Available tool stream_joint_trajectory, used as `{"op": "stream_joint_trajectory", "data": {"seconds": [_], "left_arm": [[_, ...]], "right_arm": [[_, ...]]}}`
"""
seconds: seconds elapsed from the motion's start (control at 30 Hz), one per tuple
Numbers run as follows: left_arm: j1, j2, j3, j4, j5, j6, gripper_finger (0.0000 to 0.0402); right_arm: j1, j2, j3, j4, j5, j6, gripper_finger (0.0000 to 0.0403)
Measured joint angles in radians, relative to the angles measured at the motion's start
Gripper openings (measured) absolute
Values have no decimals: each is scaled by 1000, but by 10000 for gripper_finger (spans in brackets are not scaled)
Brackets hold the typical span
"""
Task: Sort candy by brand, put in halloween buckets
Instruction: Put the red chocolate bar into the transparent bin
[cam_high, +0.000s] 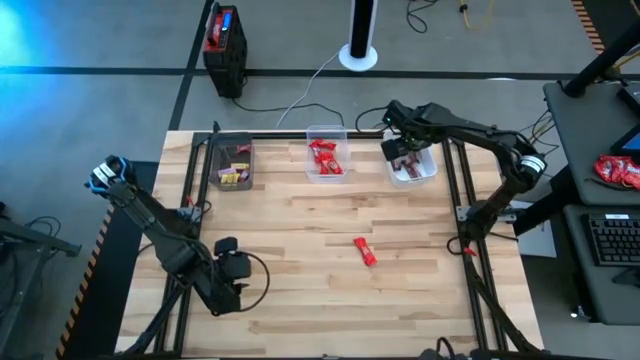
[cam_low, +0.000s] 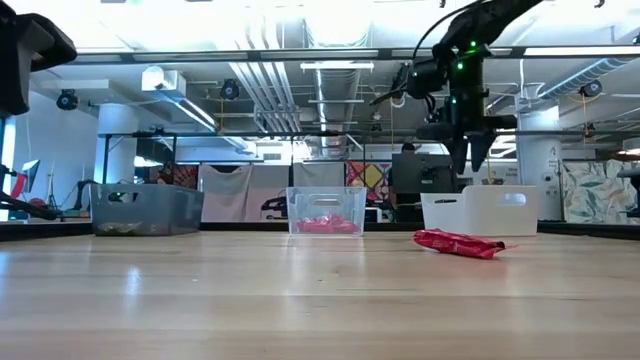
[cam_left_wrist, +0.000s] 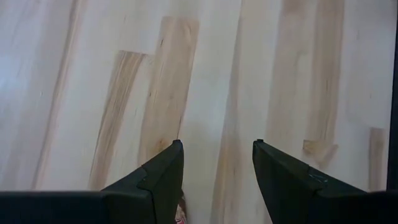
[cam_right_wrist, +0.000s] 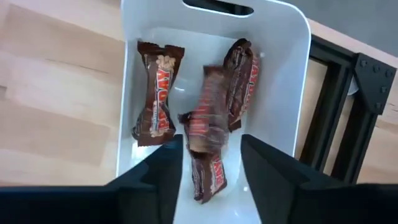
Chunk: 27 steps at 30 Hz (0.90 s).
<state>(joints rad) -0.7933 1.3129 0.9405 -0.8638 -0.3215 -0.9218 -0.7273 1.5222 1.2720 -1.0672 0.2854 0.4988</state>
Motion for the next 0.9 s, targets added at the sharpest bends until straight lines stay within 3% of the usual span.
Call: {"op": "stream_joint_trajectory", "data": {"seconds": [0.17, 0.3, 0.47, 0.7, 0.9], "left_arm": [[0, -5, 0, -30, 28, -20, 175], [0, -5, -1, -72, 44, -56, 175], [0, -4, -1, -84, -4, -63, 175], [0, -5, -2, -84, -95, -28, 175], [0, -5, -2, -81, -163, -5, 175]], "right_arm": [[23, -9, 10, 6, -14, 1, 197], [116, -30, 7, 37, -84, 22, 215], [312, -31, -2, 62, -156, 83, 226], [638, -27, -37, 173, -158, 215, 235], [814, 14, -67, 242, -153, 371, 245]]}}
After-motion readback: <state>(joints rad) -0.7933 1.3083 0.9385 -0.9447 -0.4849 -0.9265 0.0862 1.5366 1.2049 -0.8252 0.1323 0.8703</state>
